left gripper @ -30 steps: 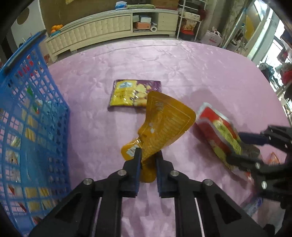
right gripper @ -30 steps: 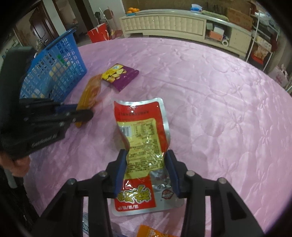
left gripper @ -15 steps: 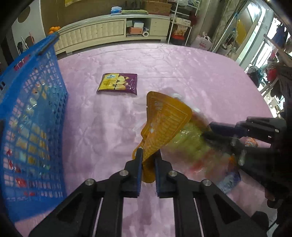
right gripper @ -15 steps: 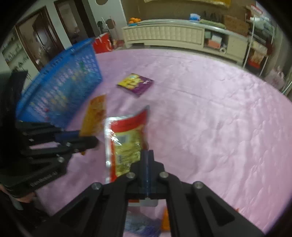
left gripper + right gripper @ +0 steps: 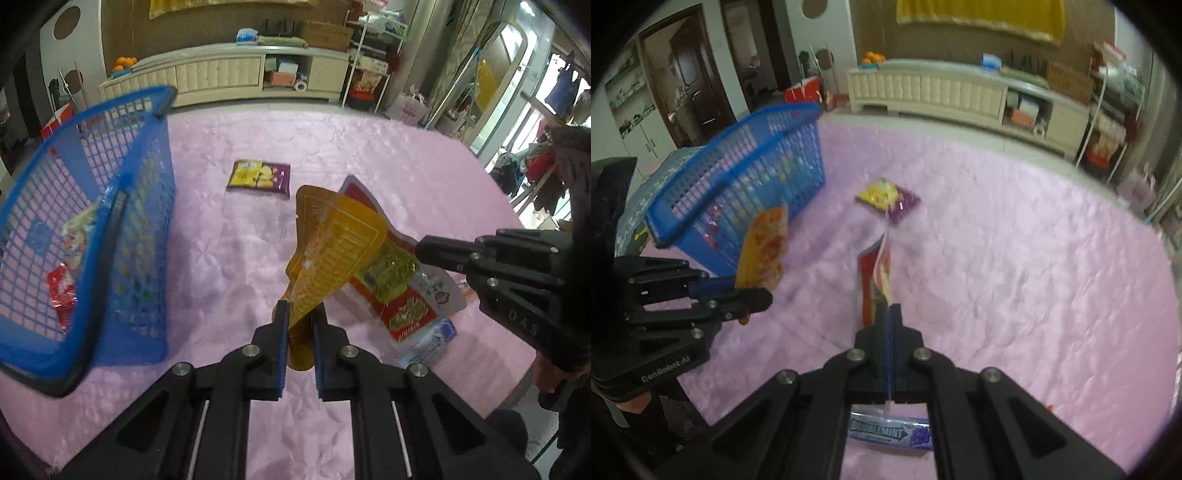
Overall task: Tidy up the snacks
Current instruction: 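Carry both pouches over the basket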
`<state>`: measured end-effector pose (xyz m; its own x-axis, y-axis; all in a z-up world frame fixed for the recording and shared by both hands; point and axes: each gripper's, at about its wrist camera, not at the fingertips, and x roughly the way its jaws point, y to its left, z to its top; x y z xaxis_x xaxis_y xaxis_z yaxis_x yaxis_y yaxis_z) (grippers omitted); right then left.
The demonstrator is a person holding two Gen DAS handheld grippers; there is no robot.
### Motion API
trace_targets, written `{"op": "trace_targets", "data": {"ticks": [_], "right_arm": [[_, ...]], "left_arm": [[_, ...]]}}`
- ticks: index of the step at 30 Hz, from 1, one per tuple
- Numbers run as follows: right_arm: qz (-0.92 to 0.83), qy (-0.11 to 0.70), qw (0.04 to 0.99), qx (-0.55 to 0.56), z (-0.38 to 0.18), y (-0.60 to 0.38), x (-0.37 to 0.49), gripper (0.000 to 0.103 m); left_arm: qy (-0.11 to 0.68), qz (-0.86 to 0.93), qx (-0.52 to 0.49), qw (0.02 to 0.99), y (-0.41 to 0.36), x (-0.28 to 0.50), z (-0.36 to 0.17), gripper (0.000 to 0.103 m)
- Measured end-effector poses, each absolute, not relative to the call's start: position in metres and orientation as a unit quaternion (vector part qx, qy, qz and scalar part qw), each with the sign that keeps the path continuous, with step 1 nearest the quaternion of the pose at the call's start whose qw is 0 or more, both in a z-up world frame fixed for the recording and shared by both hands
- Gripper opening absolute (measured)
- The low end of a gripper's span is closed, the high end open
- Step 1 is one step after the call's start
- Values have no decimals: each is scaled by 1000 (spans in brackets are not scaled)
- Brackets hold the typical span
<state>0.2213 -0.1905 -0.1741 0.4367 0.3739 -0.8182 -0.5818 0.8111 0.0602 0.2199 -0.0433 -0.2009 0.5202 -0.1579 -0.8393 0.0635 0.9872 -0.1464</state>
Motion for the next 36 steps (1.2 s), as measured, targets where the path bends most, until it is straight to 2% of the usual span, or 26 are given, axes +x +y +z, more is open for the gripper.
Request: {"op": "trace_targets", "data": {"ticks": [11,18,36], "right_arm": [[290,380,868,-137,-85,-162,193,1],[309,346,875,-137,-54,-129,184,1],[358,338,861,-129,-52,-37,193,1]], "left_arm": [[414,-68,-45,906,-19,191,-119,10],[396,-53,-44,916,23,182,-87,10],[410,-5,-63,910,128,171,-91,10]]}}
